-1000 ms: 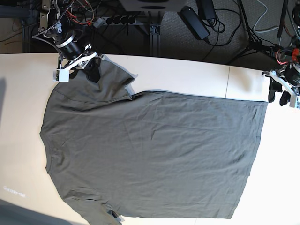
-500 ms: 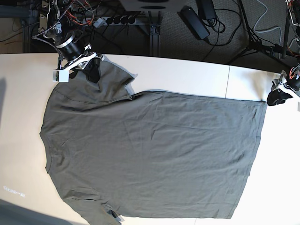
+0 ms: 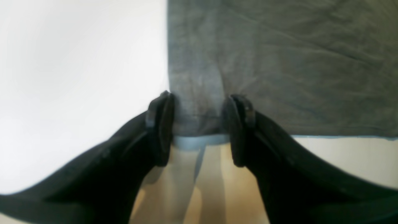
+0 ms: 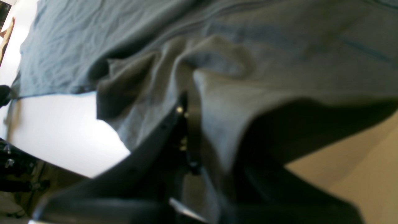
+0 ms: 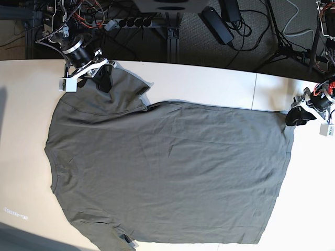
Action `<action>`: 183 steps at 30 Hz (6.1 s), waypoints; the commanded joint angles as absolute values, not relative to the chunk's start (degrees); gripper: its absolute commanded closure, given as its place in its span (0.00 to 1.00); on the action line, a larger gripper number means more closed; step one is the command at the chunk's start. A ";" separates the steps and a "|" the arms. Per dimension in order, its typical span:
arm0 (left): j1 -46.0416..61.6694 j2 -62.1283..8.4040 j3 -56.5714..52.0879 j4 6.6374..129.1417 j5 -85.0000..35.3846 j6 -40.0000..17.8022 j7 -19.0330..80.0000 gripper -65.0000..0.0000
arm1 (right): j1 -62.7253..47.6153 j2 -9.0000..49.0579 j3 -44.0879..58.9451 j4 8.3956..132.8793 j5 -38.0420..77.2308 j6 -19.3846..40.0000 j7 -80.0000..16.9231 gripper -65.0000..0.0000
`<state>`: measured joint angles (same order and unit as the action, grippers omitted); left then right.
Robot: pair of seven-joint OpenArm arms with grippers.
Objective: Fold the T-shirt properly
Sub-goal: 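Move the left gripper to the opposite shoulder corner and grasp it, then lift both shoulder corners and pull them across the shirt toward the hem, then lower both held corners onto the shirt body and drag them back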
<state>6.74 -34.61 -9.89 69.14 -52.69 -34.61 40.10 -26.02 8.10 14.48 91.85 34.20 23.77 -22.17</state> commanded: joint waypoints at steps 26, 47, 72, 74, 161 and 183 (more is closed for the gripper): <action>5.67 -32.05 -6.28 69.25 -50.00 -35.66 40.56 1.00 | -26.17 8.54 14.61 92.29 33.41 25.28 -22.90 1.00; 5.58 -32.47 -6.46 69.80 -52.77 -40.00 34.57 1.00 | -26.22 9.04 15.62 92.40 32.99 25.34 -23.09 1.00; 3.01 -33.52 -13.26 79.24 -58.78 -40.00 40.12 1.00 | -21.85 20.38 22.92 105.38 42.02 25.98 -31.18 1.00; 1.74 -33.52 -13.19 79.22 -58.06 -40.00 40.12 1.00 | -20.16 21.96 22.92 105.36 42.00 26.00 -31.16 1.00; -29.43 -29.56 5.72 58.17 -30.65 -31.48 26.22 1.00 | 29.93 29.34 -8.45 62.15 16.49 26.81 -20.99 1.00; -30.44 -27.94 5.96 58.17 -29.02 -23.18 27.64 1.00 | 29.93 26.48 -8.25 60.95 16.43 26.81 -21.67 1.00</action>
<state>-28.58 -27.42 6.04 57.30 -28.40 -23.57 28.67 28.32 25.67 -8.86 60.45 16.21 24.08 -22.63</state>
